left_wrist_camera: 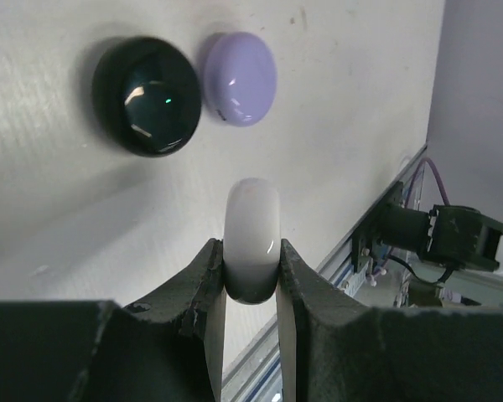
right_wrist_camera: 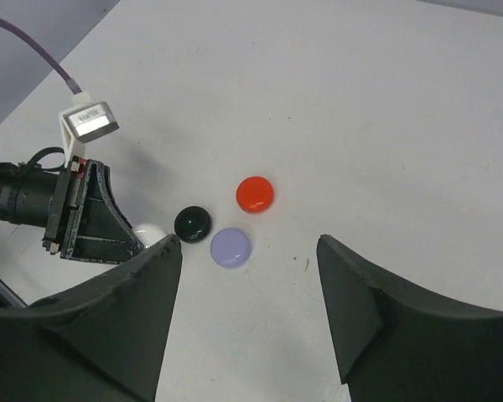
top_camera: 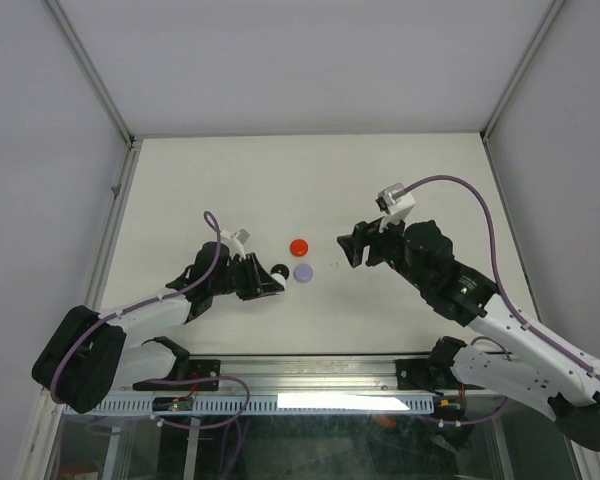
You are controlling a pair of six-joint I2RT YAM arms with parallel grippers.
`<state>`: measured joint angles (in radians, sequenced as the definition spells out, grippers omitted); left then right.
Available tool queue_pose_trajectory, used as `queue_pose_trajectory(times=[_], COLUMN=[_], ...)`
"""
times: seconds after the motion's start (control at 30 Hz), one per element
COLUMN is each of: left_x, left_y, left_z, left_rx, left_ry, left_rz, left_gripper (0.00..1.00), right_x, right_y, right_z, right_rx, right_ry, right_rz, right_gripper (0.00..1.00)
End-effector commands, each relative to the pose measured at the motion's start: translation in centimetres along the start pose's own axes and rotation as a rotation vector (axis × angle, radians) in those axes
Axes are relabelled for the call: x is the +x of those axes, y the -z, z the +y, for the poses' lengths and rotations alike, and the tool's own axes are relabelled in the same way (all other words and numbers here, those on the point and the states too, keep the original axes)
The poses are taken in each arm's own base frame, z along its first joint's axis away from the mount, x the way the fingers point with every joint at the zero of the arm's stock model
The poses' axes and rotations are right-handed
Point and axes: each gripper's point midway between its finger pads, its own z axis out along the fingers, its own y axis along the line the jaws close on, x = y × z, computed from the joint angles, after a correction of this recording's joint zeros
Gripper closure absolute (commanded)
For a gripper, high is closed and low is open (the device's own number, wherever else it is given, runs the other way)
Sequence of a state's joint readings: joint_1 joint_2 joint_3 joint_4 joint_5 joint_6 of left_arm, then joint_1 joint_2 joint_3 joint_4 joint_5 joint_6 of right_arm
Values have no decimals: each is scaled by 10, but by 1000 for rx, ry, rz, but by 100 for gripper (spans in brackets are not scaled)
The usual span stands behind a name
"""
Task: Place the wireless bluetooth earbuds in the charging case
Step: Place the charging case at the center of the board, then reset both arms
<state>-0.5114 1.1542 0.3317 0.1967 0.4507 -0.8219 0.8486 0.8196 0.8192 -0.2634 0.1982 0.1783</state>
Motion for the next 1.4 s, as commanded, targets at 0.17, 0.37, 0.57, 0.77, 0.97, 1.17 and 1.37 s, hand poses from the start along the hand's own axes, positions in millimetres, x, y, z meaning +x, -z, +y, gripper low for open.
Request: queue_pose_trajectory(times=[0.17, 0.37, 0.57, 0.77, 0.97, 1.17, 1.37], left_x=[14, 9, -8, -13, -20, -50, -111], left_y=[-20, -44, -64, -60, -32, 10, 75], left_z=[32, 45, 44, 57, 71, 69, 26], left_rx=[-156, -207, -215, -305, -439, -563, -589], left_ry=[159, 159, 162, 165, 119, 38, -153], left_rz=[32, 72, 50, 24, -39, -176, -443], left_gripper=[83, 74, 58, 27, 13, 1, 1], right_x=[-6, -6, -8, -11, -12, -13, -20], right_y=[12, 14, 20, 29, 36, 51, 82], right_z=[-15, -17, -21, -31, -50, -79, -105], right_rx=[68, 78, 98, 142, 241, 413, 554], right_ry=[-16, -5, -5, -4, 12, 9, 2], right_rz=[-58, -51, -61, -75, -85, -73, -113], right_gripper=[31, 31, 31, 31, 26, 16, 4])
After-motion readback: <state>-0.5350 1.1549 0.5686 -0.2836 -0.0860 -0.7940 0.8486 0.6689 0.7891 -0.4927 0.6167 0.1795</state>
